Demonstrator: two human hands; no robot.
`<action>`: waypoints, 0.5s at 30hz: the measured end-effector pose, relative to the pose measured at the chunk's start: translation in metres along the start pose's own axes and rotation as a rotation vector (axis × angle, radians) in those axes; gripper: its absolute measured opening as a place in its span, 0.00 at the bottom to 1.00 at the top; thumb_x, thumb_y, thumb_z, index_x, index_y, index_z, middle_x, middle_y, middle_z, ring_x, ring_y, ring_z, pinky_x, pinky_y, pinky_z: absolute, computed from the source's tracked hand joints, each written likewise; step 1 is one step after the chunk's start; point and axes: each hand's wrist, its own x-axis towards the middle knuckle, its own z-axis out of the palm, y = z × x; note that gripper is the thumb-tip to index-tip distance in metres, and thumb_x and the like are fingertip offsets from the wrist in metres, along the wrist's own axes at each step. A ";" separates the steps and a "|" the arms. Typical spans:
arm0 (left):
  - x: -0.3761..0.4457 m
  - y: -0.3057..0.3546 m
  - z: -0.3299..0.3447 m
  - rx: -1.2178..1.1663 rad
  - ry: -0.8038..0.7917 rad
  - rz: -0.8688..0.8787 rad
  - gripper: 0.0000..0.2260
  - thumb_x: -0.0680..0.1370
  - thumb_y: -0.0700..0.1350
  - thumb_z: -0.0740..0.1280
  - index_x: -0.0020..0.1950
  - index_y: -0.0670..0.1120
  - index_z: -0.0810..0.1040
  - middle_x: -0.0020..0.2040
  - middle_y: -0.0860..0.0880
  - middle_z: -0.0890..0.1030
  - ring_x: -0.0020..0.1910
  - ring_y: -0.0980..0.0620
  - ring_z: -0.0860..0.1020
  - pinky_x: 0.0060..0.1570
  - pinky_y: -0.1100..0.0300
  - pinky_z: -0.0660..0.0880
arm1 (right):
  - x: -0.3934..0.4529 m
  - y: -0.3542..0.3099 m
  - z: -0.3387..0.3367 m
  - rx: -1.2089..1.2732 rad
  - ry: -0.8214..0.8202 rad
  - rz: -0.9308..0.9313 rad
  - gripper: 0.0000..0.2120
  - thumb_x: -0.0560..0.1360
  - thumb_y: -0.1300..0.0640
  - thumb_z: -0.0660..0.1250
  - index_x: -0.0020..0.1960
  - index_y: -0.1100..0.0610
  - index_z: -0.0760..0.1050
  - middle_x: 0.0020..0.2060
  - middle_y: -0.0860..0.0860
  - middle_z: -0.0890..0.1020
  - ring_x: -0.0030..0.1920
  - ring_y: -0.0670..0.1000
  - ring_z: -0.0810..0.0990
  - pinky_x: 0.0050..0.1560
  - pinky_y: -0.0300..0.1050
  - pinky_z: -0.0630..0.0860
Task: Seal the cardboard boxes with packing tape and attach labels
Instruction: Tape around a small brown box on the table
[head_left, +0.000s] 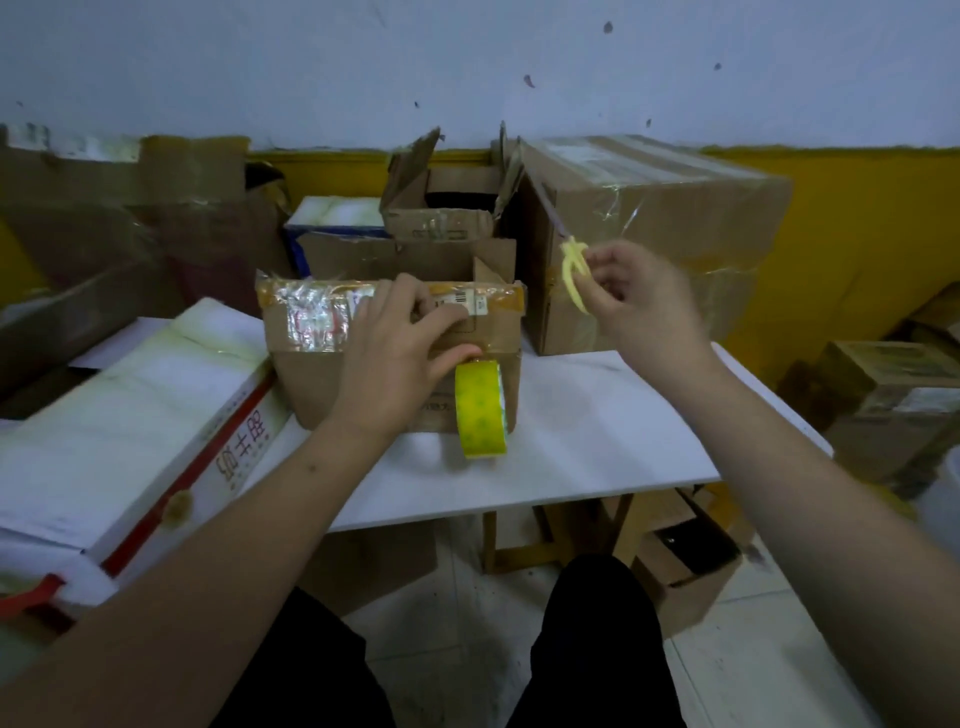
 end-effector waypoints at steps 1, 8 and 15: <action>-0.004 0.001 0.000 -0.062 -0.011 -0.033 0.13 0.75 0.52 0.74 0.55 0.46 0.84 0.47 0.46 0.72 0.46 0.48 0.72 0.43 0.52 0.72 | 0.006 -0.014 0.013 -0.049 -0.012 -0.106 0.06 0.77 0.53 0.70 0.52 0.53 0.80 0.37 0.45 0.80 0.39 0.48 0.77 0.41 0.46 0.73; -0.020 0.038 -0.007 -0.578 -0.115 -0.657 0.07 0.79 0.53 0.70 0.49 0.49 0.80 0.41 0.51 0.76 0.39 0.59 0.75 0.38 0.65 0.71 | 0.026 -0.032 0.089 -0.375 0.102 -0.365 0.11 0.82 0.48 0.61 0.53 0.54 0.75 0.39 0.48 0.77 0.43 0.53 0.76 0.34 0.48 0.68; -0.016 0.074 0.008 -1.101 -0.154 -1.436 0.20 0.70 0.62 0.74 0.52 0.49 0.79 0.50 0.47 0.84 0.51 0.46 0.83 0.54 0.45 0.81 | 0.033 -0.020 0.108 -0.280 0.176 -0.406 0.12 0.83 0.51 0.60 0.52 0.60 0.74 0.42 0.53 0.79 0.36 0.56 0.79 0.30 0.50 0.74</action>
